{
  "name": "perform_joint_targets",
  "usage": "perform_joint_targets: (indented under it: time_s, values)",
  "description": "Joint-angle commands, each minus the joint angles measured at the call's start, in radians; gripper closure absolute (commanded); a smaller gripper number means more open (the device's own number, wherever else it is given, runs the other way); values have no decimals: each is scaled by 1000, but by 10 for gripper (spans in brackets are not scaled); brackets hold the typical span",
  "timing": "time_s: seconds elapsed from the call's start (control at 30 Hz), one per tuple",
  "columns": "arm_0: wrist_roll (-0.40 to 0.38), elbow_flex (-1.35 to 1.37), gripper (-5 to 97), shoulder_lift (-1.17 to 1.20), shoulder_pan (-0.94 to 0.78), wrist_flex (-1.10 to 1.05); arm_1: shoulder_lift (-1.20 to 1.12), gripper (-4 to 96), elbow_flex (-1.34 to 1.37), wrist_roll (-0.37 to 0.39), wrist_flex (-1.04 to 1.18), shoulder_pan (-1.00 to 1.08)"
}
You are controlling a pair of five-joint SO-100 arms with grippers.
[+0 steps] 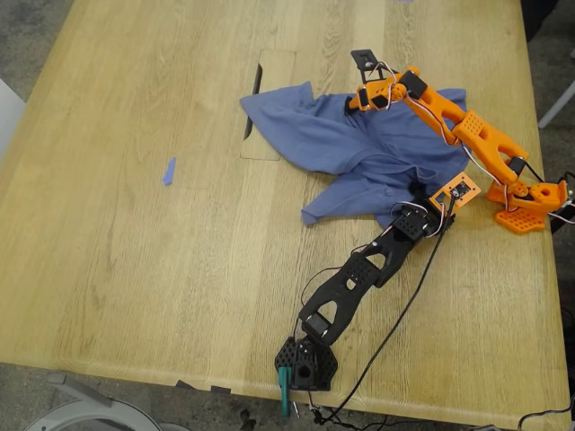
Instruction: Fold a T-shirt
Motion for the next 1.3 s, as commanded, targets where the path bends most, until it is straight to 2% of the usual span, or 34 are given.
perform_joint_targets:
  time_s: [0.0, 0.53, 0.83, 1.0, 1.27]
  values:
    - [34, -67, 526, -35, -87, 71, 60, 915, -57, -3, 8, -5]
    - [72, -89, 709, -74, -138, 170, 91, 915, -57, -3, 26, -23]
    - [52, -91, 917, -81, -152, 173, 120, 915, -57, -2, 75, -28]
    - [46, -89, 918, -40, -172, 184, 164, 915, -57, 3, 120, -25]
    - [23, -83, 918, 176, -218, 273, 284, 915, -57, -8, 186, -28]
